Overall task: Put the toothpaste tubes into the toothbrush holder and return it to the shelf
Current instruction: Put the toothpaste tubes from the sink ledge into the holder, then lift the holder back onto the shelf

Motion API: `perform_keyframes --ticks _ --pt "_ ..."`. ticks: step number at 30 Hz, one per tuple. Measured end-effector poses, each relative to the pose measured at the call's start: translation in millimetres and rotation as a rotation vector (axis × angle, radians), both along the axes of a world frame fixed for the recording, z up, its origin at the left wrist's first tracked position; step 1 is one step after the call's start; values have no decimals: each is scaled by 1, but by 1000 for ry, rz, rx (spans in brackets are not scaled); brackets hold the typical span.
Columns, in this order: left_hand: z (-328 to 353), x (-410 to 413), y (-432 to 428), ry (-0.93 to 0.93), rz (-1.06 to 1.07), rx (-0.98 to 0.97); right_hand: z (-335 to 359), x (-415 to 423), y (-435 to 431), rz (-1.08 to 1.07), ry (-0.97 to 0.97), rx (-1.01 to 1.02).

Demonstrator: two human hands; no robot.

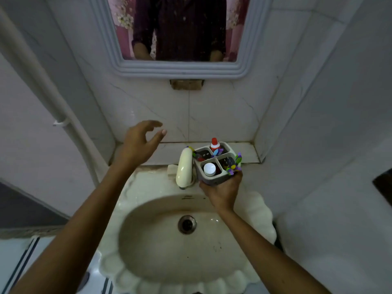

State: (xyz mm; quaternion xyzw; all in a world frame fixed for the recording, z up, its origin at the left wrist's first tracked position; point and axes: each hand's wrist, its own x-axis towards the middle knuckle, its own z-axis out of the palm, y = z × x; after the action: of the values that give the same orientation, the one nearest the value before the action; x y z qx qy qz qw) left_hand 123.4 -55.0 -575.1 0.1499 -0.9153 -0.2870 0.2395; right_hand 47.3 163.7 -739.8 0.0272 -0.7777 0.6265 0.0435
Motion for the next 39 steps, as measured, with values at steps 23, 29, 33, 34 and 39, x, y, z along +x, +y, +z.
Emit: perform_keyframes --ticks 23,29,33,34,39 --pt "143 8 -18 196 76 -194 283 -45 -4 -2 485 -178" --pt "274 11 -10 442 33 -371 409 -43 -1 -8 634 -250" --pt "355 15 -2 544 36 -503 492 -37 5 3 743 -297" --pt "377 16 1 576 35 -538 517 -34 7 5 778 -302" --pt "475 17 16 743 71 -690 625 -21 20 18 871 -346"
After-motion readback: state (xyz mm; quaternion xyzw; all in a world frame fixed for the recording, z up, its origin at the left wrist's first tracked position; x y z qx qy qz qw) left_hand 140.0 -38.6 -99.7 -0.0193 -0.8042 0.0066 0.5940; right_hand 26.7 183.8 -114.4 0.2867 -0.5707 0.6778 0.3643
